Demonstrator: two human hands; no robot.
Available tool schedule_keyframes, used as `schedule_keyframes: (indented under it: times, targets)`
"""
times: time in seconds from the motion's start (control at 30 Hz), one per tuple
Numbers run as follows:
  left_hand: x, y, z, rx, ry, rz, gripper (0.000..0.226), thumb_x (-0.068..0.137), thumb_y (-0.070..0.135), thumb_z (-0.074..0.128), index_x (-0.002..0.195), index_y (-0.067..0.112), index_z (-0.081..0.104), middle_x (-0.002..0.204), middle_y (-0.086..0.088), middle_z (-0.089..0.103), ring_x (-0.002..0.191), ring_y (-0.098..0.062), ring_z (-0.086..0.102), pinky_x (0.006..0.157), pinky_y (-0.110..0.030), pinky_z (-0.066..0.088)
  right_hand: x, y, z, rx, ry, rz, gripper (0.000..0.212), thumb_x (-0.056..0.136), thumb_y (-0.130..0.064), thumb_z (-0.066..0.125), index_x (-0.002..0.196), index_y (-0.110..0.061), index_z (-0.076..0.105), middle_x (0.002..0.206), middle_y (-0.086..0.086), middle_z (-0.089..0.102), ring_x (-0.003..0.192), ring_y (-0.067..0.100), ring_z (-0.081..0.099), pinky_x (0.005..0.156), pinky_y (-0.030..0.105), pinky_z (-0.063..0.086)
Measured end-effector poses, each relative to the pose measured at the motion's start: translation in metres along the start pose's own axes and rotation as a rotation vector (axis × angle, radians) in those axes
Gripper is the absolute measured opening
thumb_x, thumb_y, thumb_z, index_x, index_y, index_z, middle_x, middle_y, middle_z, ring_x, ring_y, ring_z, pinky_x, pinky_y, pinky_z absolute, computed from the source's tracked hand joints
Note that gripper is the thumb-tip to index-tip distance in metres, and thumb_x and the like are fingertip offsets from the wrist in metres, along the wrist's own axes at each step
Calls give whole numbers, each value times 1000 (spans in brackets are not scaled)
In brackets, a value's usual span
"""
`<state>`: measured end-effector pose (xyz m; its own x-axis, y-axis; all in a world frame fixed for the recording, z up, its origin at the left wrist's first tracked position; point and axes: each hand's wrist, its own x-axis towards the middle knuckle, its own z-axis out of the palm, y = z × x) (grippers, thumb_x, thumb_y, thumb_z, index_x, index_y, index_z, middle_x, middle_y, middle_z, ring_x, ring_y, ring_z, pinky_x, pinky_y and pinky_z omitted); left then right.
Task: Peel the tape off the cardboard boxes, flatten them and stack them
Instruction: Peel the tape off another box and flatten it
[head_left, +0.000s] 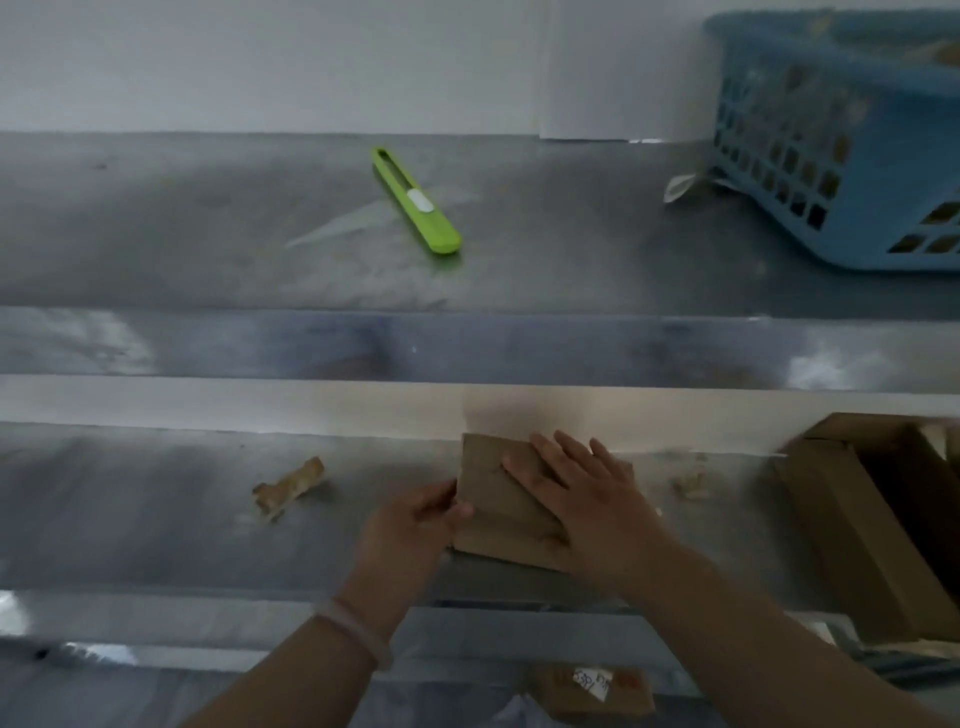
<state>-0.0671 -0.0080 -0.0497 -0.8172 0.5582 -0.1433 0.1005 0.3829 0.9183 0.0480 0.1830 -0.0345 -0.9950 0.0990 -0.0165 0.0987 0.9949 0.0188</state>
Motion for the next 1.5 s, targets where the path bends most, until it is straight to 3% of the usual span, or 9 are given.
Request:
schedule_keyframes:
  times: [0.13, 0.2, 0.27, 0.37, 0.6, 0.8, 1.0, 1.13, 1.5]
  targets:
    - [5, -20, -4, -18, 30, -134, 22, 55, 63, 67, 70, 48, 72, 72, 12, 73, 77, -10, 70, 82, -45, 55, 12, -9, 8, -17, 10, 25, 71, 85, -65, 33, 147, -32, 30, 149, 10, 42, 133, 37, 44, 107, 59, 35]
    - [5, -19, -3, -3, 65, -144, 9, 64, 50, 77, 63, 53, 68, 68, 16, 71, 74, -6, 69, 80, -42, 56, 15, -7, 8, -34, 23, 22, 67, 89, -65, 29, 147, -31, 32, 149, 8, 43, 134, 34, 44, 107, 58, 36]
    - [4, -16, -3, 11, 98, -121, 32, 74, 31, 79, 60, 57, 66, 66, 22, 69, 70, -1, 67, 77, -35, 56, 15, -7, 9, -67, 31, 5, 66, 88, -63, 31, 146, -30, 35, 148, 6, 44, 133, 32, 46, 107, 54, 37]
    - [6, -20, -3, 12, 134, -119, 33, 74, 23, 80, 55, 47, 68, 64, 21, 69, 66, 2, 65, 71, -28, 55, 14, -9, 9, -63, 27, 4, 68, 85, -61, 33, 144, -29, 40, 147, 3, 45, 129, 29, 49, 108, 49, 36]
    - [8, -17, -10, 116, 112, -79, 19, 77, 28, 76, 60, 29, 66, 67, 2, 71, 70, -15, 66, 66, -32, 52, 12, -24, 14, -29, 70, 88, 65, 85, -50, 34, 143, -23, 42, 146, 5, 47, 133, 30, 45, 111, 48, 28]
    - [7, -11, -2, -318, -53, -297, 20, 89, 9, 61, 69, 9, 61, 67, -9, 60, 68, -19, 57, 70, -30, 53, 15, -20, 16, -48, 80, 80, 66, 85, -53, 37, 144, -23, 39, 147, 6, 45, 135, 30, 44, 111, 48, 28]
    - [12, -10, -6, -180, -104, -242, 23, 92, 6, 55, 69, 9, 56, 65, -6, 59, 64, -16, 57, 61, -21, 54, 14, -19, 17, -62, 94, 81, 67, 84, -53, 36, 144, -23, 39, 147, 6, 45, 134, 30, 44, 111, 48, 29]
    - [15, -3, -26, -151, -195, -179, 24, 95, 9, 51, 72, 12, 55, 67, 0, 63, 70, -14, 61, 75, -30, 56, 14, -20, 18, -73, 101, 76, 67, 84, -53, 36, 144, -24, 38, 148, 5, 44, 135, 29, 43, 111, 48, 30]
    - [47, 8, -19, -71, 61, -45, 22, 96, 6, 45, 77, 16, 48, 88, -11, 65, 82, -25, 67, 74, -49, 57, 13, -19, 16, -57, 111, 61, 68, 83, -54, 40, 144, -25, 44, 148, 3, 44, 135, 27, 43, 112, 47, 28]
